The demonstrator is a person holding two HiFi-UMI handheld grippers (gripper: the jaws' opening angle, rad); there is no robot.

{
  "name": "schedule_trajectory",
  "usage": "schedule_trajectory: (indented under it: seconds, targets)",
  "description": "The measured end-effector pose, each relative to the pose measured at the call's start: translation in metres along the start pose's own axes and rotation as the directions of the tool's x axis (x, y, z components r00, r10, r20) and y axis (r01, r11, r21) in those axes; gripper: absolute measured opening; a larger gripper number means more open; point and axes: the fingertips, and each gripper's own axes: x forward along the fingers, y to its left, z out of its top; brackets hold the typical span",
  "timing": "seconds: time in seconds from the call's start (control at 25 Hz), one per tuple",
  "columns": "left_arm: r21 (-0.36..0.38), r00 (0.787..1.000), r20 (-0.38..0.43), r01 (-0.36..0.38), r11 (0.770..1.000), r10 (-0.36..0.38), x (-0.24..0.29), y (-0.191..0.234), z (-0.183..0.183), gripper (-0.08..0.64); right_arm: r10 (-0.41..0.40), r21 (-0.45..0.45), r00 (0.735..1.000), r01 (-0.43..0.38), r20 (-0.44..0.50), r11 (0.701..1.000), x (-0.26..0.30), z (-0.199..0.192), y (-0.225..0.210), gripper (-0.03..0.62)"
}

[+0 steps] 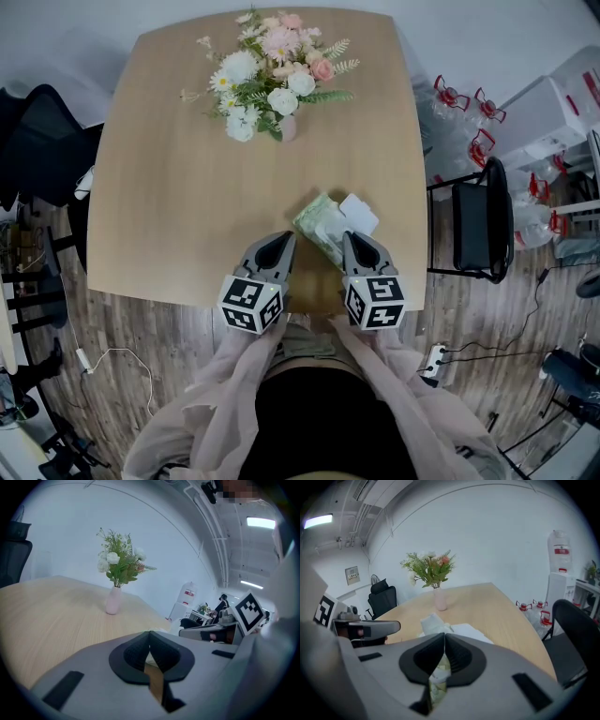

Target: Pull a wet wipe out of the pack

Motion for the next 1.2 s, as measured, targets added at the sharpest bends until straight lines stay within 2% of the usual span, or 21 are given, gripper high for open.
schedule_trajectory:
  seconds: [1.2]
  targets:
    - [0.031,0.999,0.003,0.047,0.998,-0.047,-0.017,0.0,0.003,0.011,-0.053,0.027,0.998,0.052,0.024,0.998,-0.02,-0.008,0.014,0.012]
